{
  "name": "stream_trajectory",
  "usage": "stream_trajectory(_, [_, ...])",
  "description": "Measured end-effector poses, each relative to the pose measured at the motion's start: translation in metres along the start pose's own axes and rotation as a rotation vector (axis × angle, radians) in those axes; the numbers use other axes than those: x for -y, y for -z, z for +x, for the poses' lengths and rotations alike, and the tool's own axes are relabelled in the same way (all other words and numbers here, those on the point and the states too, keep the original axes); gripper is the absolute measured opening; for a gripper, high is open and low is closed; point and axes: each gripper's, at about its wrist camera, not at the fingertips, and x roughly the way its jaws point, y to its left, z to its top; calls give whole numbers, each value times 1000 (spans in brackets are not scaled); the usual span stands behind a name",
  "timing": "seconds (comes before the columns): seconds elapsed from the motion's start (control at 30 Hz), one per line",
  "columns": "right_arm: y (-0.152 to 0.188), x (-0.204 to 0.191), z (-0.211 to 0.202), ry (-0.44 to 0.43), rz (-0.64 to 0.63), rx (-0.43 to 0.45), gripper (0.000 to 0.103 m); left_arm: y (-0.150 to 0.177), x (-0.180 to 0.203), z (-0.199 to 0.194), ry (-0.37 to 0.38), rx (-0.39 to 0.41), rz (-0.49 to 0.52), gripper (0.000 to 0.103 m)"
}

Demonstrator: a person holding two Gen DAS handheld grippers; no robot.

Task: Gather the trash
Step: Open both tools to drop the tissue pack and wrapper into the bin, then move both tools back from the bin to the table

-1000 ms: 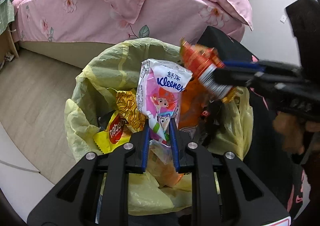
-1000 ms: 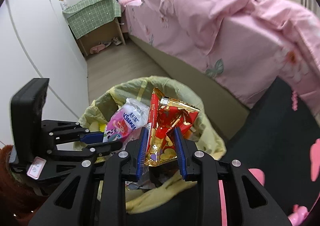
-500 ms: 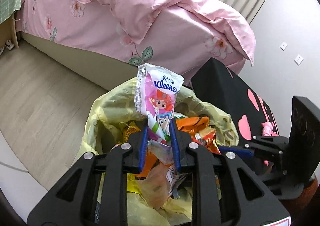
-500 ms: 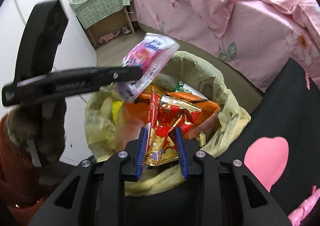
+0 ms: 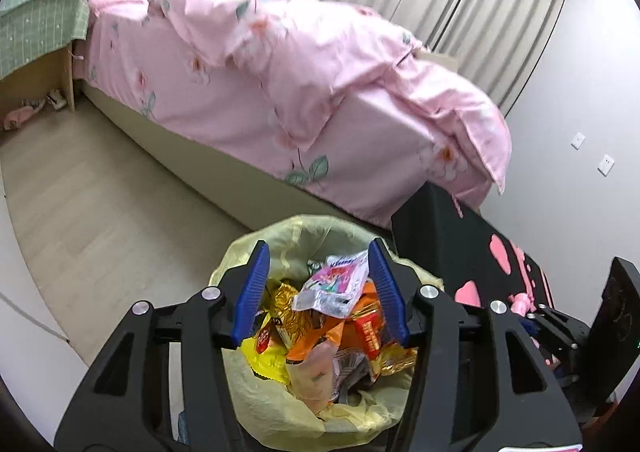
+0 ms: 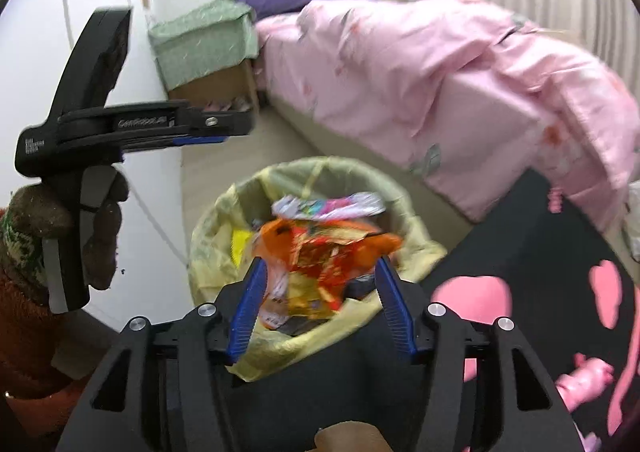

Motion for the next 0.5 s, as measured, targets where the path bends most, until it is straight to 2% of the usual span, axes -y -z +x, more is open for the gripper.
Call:
stream_trajectory(0.13, [11,18,-40,71,70,67,53,4,25,-11,43,14,54,52])
stream_trajectory(0.23, [35,36,-76,144,136,102,53,12,57,-14,127,6,108,52])
stream_trajectory(0.3, [46,44,-94,160,166,111,53,20,82,-14,172,-5,156,52])
stream_trajectory(0.43, [86,64,-137,213,230,54,53,42,140,-9,288,-48,293,52])
stream_trajectory(0.5, [108,72,-162,267,254,54,53,57,171,-4,355,-78,371,52])
